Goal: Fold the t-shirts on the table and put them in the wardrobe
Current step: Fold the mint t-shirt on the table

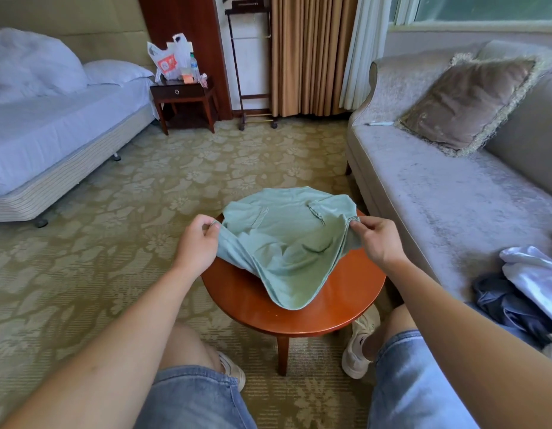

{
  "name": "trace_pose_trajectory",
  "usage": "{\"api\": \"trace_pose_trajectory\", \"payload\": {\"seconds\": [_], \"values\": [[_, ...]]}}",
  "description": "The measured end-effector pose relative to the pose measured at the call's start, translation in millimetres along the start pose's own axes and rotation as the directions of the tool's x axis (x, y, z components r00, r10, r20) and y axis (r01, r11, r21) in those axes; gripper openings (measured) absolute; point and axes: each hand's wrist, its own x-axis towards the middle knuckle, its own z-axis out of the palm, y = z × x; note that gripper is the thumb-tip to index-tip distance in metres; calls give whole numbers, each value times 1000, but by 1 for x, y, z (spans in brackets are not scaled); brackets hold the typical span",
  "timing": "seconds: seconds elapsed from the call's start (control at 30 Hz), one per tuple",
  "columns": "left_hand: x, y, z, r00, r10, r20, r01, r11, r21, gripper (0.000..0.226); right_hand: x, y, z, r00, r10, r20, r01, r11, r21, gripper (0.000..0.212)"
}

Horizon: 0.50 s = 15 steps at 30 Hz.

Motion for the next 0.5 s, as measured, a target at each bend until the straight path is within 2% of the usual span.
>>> {"api": "trace_pose_trajectory", "payload": {"seconds": [0.5], "values": [[-61,35,-65,999,47,0,-46,988,147,14,-62,-56,-75,993,-52,-109,37,990,-133,22]]}}
